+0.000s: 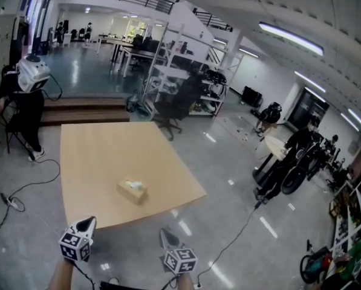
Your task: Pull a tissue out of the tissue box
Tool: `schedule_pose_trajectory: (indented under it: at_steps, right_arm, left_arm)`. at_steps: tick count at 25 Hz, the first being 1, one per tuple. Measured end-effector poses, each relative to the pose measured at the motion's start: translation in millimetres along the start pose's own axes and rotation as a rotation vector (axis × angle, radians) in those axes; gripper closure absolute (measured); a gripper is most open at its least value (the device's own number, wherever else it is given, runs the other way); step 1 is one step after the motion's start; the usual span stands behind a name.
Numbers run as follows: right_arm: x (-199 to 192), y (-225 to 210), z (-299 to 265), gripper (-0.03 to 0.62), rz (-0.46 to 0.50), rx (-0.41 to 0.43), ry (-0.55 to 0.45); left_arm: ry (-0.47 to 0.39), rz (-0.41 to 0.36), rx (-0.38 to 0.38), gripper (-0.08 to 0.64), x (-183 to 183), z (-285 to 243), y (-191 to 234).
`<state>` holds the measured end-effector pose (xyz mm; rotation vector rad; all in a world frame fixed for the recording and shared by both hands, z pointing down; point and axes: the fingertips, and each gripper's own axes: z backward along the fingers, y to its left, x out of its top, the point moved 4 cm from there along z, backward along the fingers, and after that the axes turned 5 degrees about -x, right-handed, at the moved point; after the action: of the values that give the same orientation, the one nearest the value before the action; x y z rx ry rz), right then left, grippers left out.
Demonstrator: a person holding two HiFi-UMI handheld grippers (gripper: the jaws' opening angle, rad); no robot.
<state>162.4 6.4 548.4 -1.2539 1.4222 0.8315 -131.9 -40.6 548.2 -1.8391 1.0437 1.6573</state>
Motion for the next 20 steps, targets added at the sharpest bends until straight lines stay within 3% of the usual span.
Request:
schedule_pose_trajectory:
  at_steps: [20]
  right_arm:
    - [25,2,-95,0.581,-0.001,-0.021,-0.015]
  left_arm:
    - [0.003,-0.011,-0.036,0.553,21,-65,76]
